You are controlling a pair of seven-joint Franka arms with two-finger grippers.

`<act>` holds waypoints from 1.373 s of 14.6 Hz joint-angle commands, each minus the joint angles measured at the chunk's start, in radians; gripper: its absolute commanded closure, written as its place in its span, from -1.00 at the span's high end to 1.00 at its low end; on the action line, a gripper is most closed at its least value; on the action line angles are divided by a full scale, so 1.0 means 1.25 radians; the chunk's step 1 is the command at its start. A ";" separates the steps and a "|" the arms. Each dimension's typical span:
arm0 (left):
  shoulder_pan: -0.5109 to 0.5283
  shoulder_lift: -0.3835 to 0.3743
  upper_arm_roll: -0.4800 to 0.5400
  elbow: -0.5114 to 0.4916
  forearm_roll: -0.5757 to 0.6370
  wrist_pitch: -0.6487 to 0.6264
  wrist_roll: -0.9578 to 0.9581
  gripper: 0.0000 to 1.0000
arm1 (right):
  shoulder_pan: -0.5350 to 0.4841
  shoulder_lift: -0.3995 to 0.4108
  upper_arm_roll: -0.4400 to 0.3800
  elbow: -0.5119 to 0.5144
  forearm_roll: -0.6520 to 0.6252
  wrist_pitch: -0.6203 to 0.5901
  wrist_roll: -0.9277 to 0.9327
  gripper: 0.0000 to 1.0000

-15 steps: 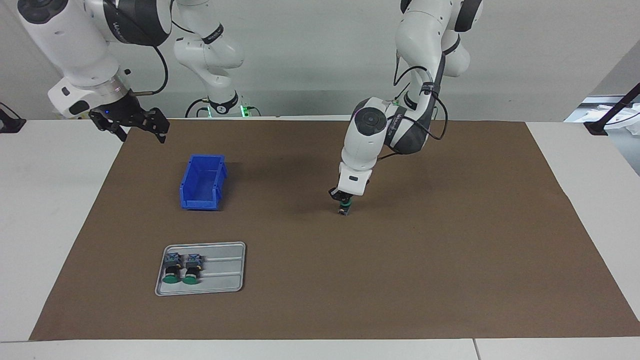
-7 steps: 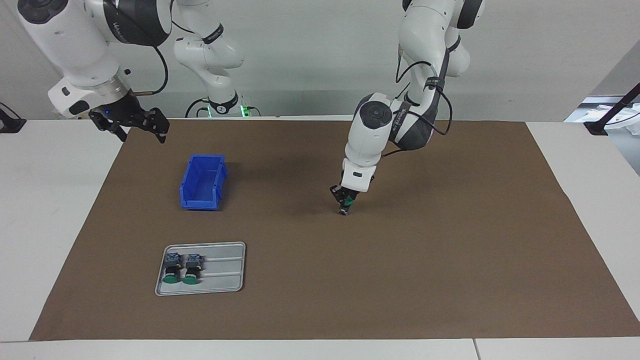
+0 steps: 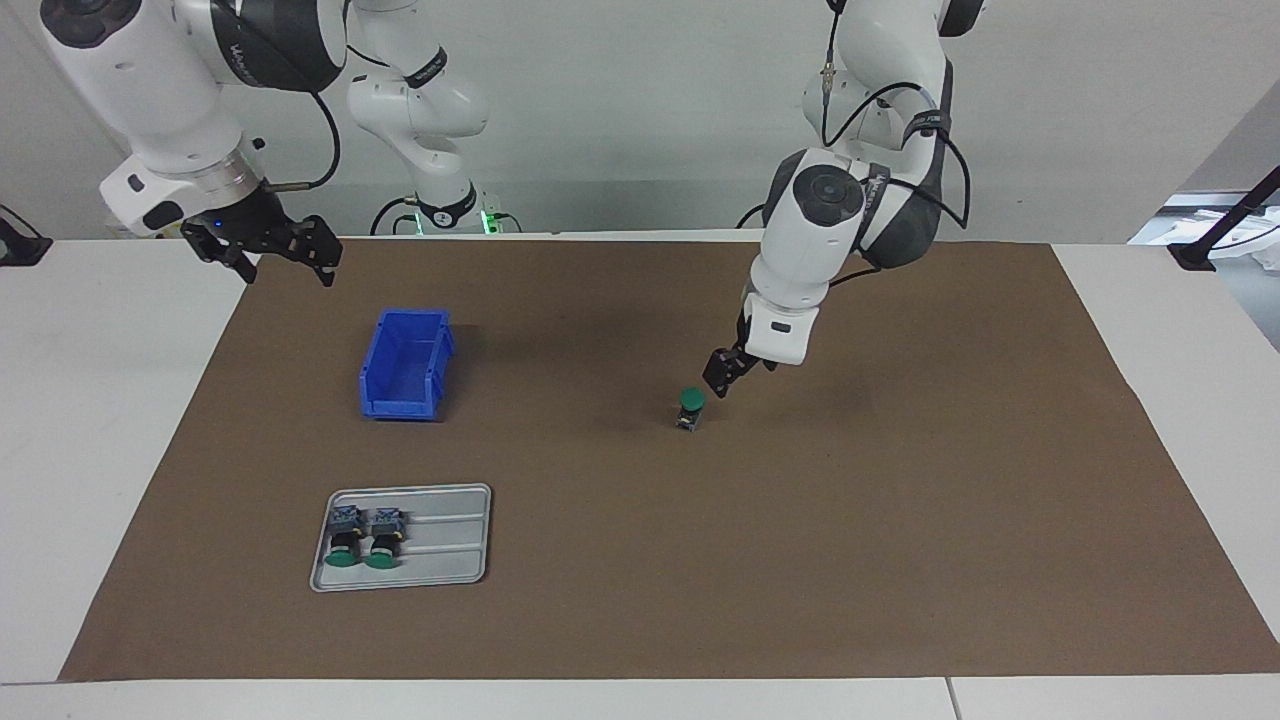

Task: Place and press button with both arms
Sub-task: 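Lift the left gripper off the button while the right gripper reaches in, then grasp the button with the right gripper while the left gripper returns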

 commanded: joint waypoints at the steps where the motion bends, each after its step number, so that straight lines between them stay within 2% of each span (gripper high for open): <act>1: 0.034 -0.029 0.000 -0.009 0.010 -0.066 0.074 0.99 | -0.001 -0.008 0.006 0.000 0.062 0.009 0.011 0.97; 3: 0.081 -0.061 0.000 -0.010 0.010 -0.120 0.157 0.99 | 0.030 0.002 0.025 0.010 0.073 0.014 0.130 0.97; 7: 0.158 -0.104 0.000 -0.017 0.012 -0.140 0.255 0.99 | 0.146 0.097 0.029 0.119 0.082 0.018 0.343 0.97; 11: 0.257 -0.153 0.000 -0.017 0.051 -0.215 0.428 0.99 | 0.311 0.262 0.029 0.246 0.089 0.108 0.628 0.97; 14: 0.299 -0.182 -0.001 -0.014 0.100 -0.250 0.499 0.99 | 0.423 0.444 0.027 0.436 0.080 0.120 0.812 0.97; 15: 0.307 -0.193 0.000 -0.012 0.107 -0.271 0.528 0.99 | 0.450 0.485 0.025 0.464 0.077 0.131 0.856 0.98; 17: 0.360 -0.219 -0.002 -0.004 0.107 -0.306 0.560 0.99 | 0.487 0.525 0.027 0.449 0.060 0.222 0.907 0.98; 19: 0.375 -0.235 0.000 0.001 0.109 -0.334 0.591 0.99 | 0.521 0.574 0.027 0.440 0.055 0.270 0.974 0.98; 20: 0.390 -0.236 0.000 0.011 0.109 -0.345 0.602 0.99 | 0.528 0.574 0.027 0.420 0.056 0.302 0.977 0.98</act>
